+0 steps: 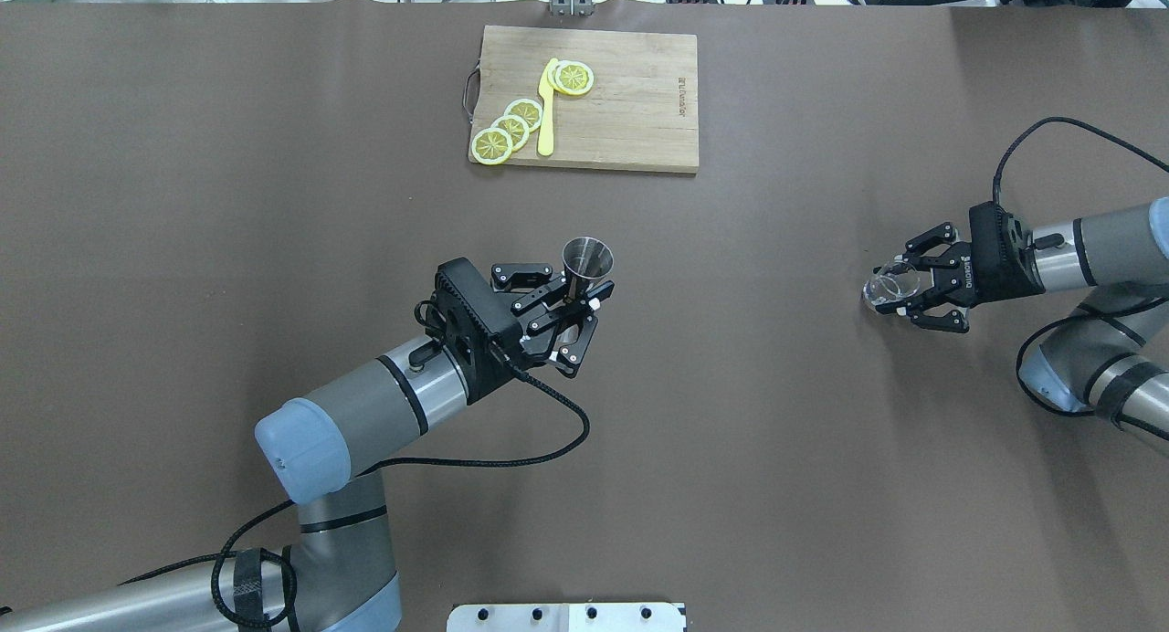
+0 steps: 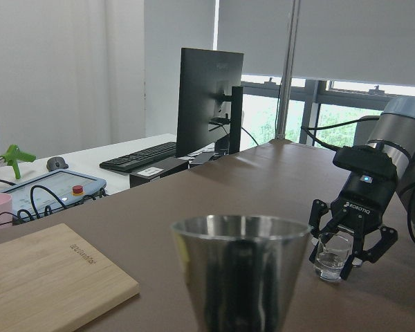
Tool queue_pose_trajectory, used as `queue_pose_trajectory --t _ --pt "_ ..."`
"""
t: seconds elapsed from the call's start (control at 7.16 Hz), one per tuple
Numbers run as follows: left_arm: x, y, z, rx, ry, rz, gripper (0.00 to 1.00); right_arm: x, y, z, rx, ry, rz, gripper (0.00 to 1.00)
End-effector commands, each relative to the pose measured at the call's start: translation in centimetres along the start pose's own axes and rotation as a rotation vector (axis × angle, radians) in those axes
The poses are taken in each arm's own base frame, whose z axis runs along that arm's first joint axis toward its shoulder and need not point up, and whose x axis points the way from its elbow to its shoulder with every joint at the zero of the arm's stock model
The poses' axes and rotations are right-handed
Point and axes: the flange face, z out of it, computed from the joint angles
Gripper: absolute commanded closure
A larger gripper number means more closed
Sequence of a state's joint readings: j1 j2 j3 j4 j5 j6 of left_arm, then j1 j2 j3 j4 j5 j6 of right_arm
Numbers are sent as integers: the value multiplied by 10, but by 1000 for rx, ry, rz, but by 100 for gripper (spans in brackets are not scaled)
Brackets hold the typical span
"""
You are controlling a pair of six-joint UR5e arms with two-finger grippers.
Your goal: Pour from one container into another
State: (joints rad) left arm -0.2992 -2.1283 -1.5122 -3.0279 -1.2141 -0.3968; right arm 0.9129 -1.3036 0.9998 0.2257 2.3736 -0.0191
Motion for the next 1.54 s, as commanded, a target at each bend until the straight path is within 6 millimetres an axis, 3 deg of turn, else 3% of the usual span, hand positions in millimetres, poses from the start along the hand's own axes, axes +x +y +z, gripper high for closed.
queue_pose_trajectory --t 0.0,0.28,0.56,0.7,0.84,1.12,1.26,1.4 --pt "-4 9 0 -9 -5 6 100 10 -13 -23 17 -21 -13 100" --pt "-12 18 1 5 -10 11 100 35 -34 -56 -5 -26 24 100" --pt "-27 21 1 0 -32 23 100 51 -64 -70 -28 -3 63 100" --pt "-38 19 2 0 -47 108 100 60 -83 -67 -36 -2 70 100" --pt "-36 16 0 18 -39 179 100 76 -106 -65 -41 -3 75 100" --pt "-35 16 0 21 -36 174 100 106 -163 -57 -73 4 121 100" --pt "-35 16 0 21 -36 174 100 113 -192 -49 -96 6 151 100" --pt "-34 14 0 30 -33 170 100 107 -214 -35 -125 -4 154 100"
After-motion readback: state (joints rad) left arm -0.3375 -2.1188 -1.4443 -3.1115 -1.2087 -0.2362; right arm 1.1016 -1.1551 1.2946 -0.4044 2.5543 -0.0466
